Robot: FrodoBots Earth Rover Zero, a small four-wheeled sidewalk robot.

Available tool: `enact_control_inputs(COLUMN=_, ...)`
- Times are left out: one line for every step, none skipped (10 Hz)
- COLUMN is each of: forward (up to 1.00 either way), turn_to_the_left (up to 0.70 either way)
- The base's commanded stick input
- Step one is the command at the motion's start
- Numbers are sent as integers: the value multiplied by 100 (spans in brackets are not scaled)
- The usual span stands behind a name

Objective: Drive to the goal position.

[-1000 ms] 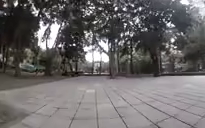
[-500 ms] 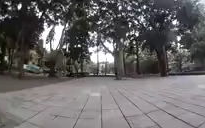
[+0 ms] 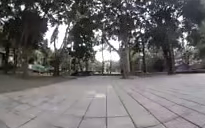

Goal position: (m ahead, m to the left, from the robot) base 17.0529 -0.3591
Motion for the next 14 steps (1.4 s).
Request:
enact_control_inputs(forward=70, turn_to_the_left=14)
enact_control_inputs(forward=70, turn_to_the_left=14)
enact_control_inputs(forward=70, turn_to_the_left=14)
enact_control_inputs(forward=70, turn_to_the_left=14)
enact_control_inputs(forward=70, turn_to_the_left=14)
enact_control_inputs(forward=70, turn_to_the_left=8)
enact_control_inputs(forward=70, turn_to_the_left=0)
enact_control_inputs(forward=70, turn_to_the_left=0)
enact_control_inputs(forward=70, turn_to_the_left=0)
enact_control_inputs(forward=70, turn_to_the_left=0)
enact_control_inputs(forward=70, turn_to_the_left=0)
enact_control_inputs(forward=70, turn_to_the_left=0)
enact_control_inputs(forward=70, turn_to_the_left=0)
enact_control_inputs(forward=70, turn_to_the_left=0)
